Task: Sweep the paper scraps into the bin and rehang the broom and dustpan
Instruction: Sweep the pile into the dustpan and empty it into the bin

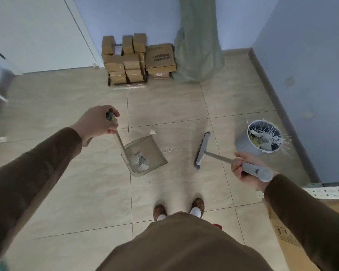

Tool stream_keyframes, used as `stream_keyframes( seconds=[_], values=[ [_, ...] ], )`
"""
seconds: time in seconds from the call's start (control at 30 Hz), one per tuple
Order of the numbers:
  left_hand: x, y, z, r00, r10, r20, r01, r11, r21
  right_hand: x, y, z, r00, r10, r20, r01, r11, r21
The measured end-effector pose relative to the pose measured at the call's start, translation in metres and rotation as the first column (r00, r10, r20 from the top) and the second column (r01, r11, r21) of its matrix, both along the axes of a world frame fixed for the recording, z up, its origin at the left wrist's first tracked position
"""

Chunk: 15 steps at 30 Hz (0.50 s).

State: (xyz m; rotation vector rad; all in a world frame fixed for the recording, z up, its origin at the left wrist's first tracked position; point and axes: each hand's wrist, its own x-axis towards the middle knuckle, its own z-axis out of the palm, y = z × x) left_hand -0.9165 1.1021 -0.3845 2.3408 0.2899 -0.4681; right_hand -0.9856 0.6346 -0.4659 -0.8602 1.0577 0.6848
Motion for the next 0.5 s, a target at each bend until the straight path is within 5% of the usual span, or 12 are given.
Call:
stream_keyframes(
  seconds=[0.5],
  values=[
    [-0.056,0.094,-0.067,0.96,0.202,-0.193,-0.208,0.978,-0.015,0.005,0.055,0.0,0.989,0.138,-0.06,-0.138,0.99,0.002]
  ],
)
